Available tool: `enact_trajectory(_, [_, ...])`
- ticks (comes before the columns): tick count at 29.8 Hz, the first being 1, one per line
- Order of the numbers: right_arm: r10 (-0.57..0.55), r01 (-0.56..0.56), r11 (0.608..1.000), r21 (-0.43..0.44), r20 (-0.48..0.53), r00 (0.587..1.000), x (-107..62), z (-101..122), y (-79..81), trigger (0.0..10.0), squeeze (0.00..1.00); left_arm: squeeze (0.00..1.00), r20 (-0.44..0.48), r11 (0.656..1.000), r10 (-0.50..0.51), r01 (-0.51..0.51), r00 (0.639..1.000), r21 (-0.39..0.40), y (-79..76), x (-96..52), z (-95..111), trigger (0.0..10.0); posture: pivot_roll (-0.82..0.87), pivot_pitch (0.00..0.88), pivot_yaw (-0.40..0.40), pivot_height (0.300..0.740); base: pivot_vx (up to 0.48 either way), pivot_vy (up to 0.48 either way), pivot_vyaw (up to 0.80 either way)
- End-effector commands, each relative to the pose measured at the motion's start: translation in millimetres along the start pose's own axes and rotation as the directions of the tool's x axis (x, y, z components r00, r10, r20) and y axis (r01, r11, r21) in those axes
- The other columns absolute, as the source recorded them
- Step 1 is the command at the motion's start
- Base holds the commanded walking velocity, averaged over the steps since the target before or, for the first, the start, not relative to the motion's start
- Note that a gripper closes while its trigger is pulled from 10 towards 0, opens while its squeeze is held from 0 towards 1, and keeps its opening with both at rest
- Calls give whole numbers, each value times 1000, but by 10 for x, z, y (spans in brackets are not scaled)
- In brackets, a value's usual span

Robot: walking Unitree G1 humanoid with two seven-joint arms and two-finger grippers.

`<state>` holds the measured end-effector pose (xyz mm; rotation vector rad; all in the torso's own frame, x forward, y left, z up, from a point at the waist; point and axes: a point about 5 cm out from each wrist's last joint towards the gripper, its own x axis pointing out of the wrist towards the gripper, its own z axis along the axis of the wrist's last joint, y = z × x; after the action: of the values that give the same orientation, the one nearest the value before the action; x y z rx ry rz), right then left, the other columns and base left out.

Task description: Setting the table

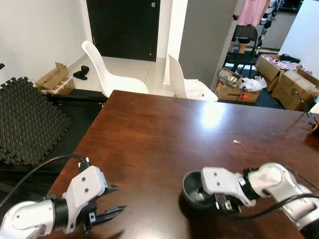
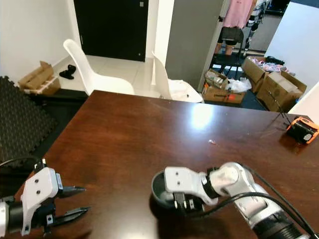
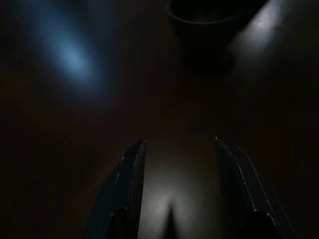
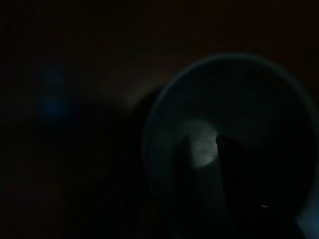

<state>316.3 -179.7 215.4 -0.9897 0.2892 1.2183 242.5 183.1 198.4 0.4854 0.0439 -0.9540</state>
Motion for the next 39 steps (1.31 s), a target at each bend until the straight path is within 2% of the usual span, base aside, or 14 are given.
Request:
enact_trajectory(1, [-51,51,999,-12,7,999,-78,26,-66,10000,0,0,-7,1000,-18,18,1000,-9,-60,13,-17,10000,17,152,43,740,0,0,0])
enact_trajectory(11, [-289,284,957,54,123,949,-430,274,-163,10000,0,0,13,999,-16,16,1000,-30,-88,64,-19,10000,2,145,56,740,0,0,0])
enact_trajectory(14, [-426,409,900,147,103,899,-477,174,-158,10000,0,0,16,999,-16,17,1000,-33,-87,81,-24,10000,-2,144,56,740,0,0,0])
enact_trajectory(15, [-499,474,857,200,94,862,-495,136,-164,10000,0,0,18,999,-14,15,1000,-35,-89,88,-27,10000,-2,142,58,740,0,0,0])
enact_trajectory(16, [-642,598,742,305,62,764,-525,65,-180,10000,0,0,20,999,-10,11,1000,-37,-92,104,-34,10000,-7,141,61,740,0,0,0])
enact_trajectory(17, [-693,640,686,347,40,720,-529,24,-174,10000,0,0,22,999,-7,8,1000,-40,-94,111,-36,10000,-8,141,64,740,0,0,0])
enact_trajectory(18, [-693,640,686,347,40,720,-529,24,-174,10000,0,0,22,999,-7,8,1000,-40,-94,111,-36,10000,-8,141,64,740,0,0,0])
enact_trajectory(19, [-748,687,615,387,12,663,-528,-29,-155,10000,0,0,24,999,0,1,1000,-44,-96,123,-40,10000,-12,142,69,740,0,0,0])
enact_trajectory(20, [-748,687,615,387,12,663,-528,-29,-155,10000,0,0,24,999,0,1,1000,-44,-96,123,-40,10000,-12,142,69,740,0,0,0])
enact_trajectory(23, [-814,697,492,522,-7,580,-411,-126,40,10000,0,0,32,998,45,-43,998,-52,-70,174,-48,10000,-18,140,83,740,0,0,0])
enact_trajectory(26, [-790,599,522,608,80,607,-283,-54,229,10000,0,0,39,994,89,-87,995,-61,-27,206,-49,10000,-18,140,83,740,0,0,0])
enact_trajectory(31, [-657,442,646,622,159,737,-180,21,549,10000,0,0,33,987,152,-149,988,-65,26,218,-74,10000,-16,148,69,740,0,0,0])
enact_trajectory(35, [-667,496,631,596,91,740,-230,-59,569,10000,0,0,30,985,161,-159,987,-69,23,216,-88,10000,-20,150,67,740,0,0,0])
enact_trajectory(39, [-738,642,548,536,-51,672,-348,-238,555,10000,0,0,29,981,182,-180,983,-78,26,231,-107,10000,-23,151,77,740,0,0,0])
